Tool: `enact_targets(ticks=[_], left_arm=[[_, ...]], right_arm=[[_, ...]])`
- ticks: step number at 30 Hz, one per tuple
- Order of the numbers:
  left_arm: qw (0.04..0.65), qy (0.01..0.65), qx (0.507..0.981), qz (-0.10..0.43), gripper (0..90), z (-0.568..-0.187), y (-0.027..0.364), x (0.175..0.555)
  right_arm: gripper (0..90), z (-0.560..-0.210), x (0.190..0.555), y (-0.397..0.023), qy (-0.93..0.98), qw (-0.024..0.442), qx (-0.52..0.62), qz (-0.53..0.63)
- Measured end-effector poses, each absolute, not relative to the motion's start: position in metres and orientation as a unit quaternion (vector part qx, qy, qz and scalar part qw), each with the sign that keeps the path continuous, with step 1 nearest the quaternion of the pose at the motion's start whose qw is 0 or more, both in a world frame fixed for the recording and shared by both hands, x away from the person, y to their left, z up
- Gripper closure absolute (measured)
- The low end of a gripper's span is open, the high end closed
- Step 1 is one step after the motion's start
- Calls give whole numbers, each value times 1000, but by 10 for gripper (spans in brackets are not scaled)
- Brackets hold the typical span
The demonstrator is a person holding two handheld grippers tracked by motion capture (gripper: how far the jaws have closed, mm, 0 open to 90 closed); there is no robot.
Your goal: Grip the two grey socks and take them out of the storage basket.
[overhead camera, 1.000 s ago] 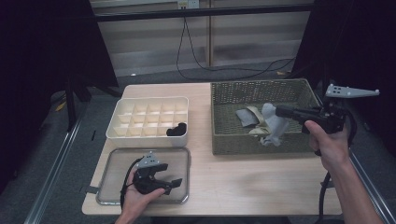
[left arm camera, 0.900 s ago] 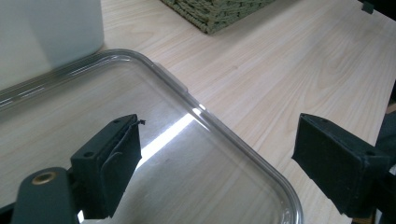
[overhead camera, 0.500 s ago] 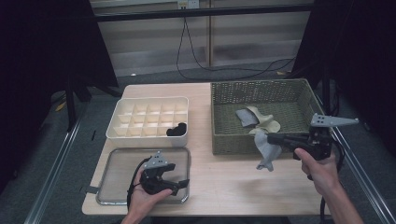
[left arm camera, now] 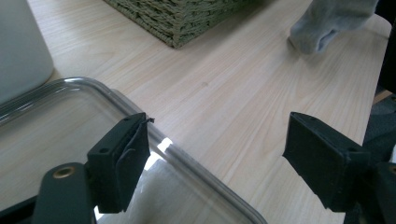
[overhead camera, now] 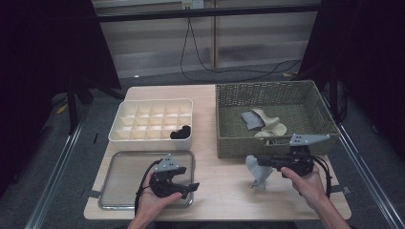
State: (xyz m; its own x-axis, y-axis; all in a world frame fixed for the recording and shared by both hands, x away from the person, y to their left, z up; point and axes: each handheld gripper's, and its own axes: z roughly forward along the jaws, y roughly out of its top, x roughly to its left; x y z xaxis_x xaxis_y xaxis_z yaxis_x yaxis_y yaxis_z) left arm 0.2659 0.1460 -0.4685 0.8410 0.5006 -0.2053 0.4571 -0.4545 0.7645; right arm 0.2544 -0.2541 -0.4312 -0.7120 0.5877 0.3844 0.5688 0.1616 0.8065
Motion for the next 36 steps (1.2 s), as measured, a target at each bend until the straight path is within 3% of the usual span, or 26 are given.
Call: enact_targets(ticks=[15, 29, 36], left_arm=[[434, 249, 865, 17, 330, -468, 125, 268], [438, 208, 875, -13, 561, -473, 92, 273], [444, 191, 875, -31, 665, -473, 67, 283]], right_arm=[[871, -461, 266, -227, 800, -8, 369, 472], [847, -484, 269, -203, 828, -28, 353, 435], [747, -487, 270, -199, 830, -30, 350, 433]])
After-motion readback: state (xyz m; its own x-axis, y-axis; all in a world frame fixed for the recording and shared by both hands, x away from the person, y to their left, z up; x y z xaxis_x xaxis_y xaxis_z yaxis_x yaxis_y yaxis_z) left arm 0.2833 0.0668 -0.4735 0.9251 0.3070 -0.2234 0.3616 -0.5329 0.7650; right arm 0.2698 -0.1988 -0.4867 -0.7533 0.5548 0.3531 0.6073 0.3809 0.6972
